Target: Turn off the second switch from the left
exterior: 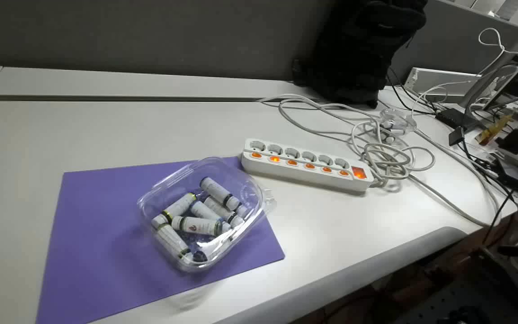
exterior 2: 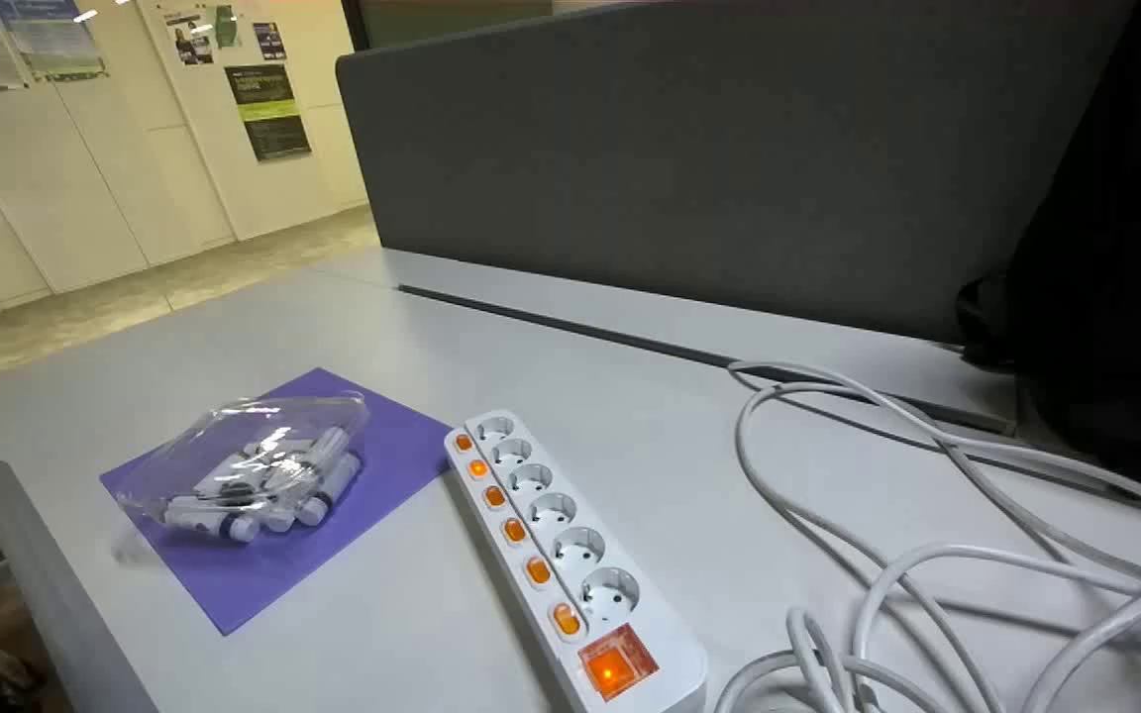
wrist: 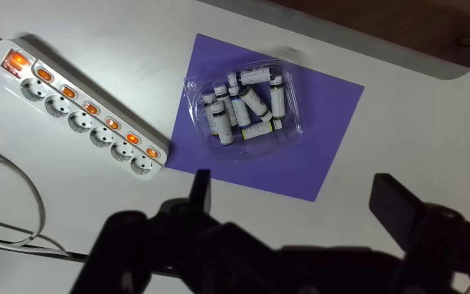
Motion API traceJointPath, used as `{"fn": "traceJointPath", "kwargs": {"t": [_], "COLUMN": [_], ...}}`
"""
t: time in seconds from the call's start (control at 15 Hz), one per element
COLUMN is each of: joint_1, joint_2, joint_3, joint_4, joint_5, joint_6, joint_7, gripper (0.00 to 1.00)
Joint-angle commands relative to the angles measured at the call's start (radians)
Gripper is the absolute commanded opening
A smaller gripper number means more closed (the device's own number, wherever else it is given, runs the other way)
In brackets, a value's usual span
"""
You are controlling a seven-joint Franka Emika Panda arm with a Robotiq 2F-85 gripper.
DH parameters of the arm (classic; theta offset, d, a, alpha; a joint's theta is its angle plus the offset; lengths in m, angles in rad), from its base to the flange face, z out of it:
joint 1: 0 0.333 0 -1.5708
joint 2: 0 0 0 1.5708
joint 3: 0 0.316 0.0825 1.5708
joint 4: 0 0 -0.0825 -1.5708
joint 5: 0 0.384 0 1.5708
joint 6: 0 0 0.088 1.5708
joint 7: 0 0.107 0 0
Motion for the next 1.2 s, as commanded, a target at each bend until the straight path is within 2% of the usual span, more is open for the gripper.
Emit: {"fn": "traceJointPath", "kwargs": {"t": [0.0,0.87,1.13], "joint_1": [0.000,0.000,-0.020], "joint_2": [0.001,0.001,0.030], "joint_3": [0.000,0.000,-0.001], "joint_4": [0.003,0.003,-0.043], "joint_5": [0.000,0.000,-0.008], "joint_6": [-0.002,-0.001,0.094], "joint_7": [0.000,0.000,0.016], "gripper": [1.00,1.00,1.00]}}
